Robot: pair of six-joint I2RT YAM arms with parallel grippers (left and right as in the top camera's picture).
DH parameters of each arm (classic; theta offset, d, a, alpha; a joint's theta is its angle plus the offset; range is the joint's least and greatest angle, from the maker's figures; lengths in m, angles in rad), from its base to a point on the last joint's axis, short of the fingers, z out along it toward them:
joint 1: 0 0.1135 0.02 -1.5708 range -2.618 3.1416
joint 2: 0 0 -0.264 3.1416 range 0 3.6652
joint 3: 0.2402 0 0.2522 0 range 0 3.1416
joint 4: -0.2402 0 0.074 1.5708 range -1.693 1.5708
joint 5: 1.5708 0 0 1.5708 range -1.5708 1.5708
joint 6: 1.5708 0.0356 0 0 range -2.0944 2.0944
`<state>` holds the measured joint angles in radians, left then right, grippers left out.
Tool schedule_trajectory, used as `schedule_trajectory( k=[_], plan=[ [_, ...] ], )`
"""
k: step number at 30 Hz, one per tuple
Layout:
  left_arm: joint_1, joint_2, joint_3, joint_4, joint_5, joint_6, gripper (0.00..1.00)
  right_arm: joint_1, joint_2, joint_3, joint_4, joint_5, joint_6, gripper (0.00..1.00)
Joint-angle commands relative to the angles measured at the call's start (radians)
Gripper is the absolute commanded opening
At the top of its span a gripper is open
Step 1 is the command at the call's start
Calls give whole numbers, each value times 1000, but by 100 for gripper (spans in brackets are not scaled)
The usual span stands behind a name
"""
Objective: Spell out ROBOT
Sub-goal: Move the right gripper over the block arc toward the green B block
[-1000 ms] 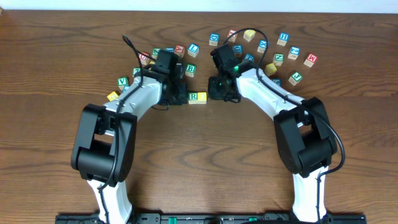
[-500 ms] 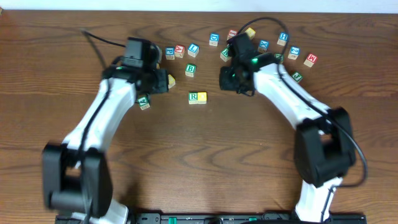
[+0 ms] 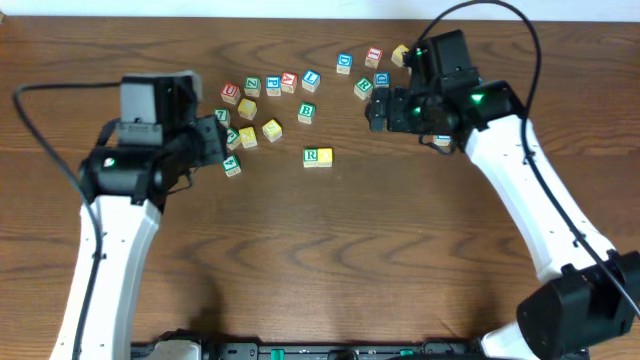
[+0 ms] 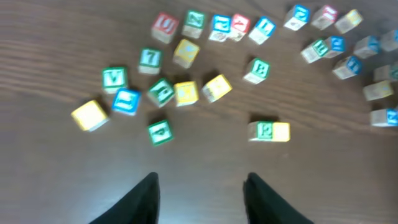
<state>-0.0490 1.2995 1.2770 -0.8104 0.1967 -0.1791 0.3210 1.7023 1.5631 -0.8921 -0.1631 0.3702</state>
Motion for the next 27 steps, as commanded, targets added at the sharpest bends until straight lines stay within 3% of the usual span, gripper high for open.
schedule_trajectory(
  k=[1, 7, 18, 20, 27],
  plan=[
    [37, -34, 19, -25, -33, 11, 56, -27, -17, 69, -76, -30, -75, 99],
    [130, -47, 42, -40, -33, 10, 78, -28, -1, 249, -196, -18, -134, 99],
    [269, -44, 130, -117, -33, 10, 81, 74, 359, 724, -271, -4, -146, 99],
    [269, -42, 130, -117, -33, 10, 88, 105, 421, 767, -244, 7, -122, 99],
    [269, -27, 126, -137, -33, 2, 89, 189, 613, 781, -69, 20, 42, 99]
  ],
)
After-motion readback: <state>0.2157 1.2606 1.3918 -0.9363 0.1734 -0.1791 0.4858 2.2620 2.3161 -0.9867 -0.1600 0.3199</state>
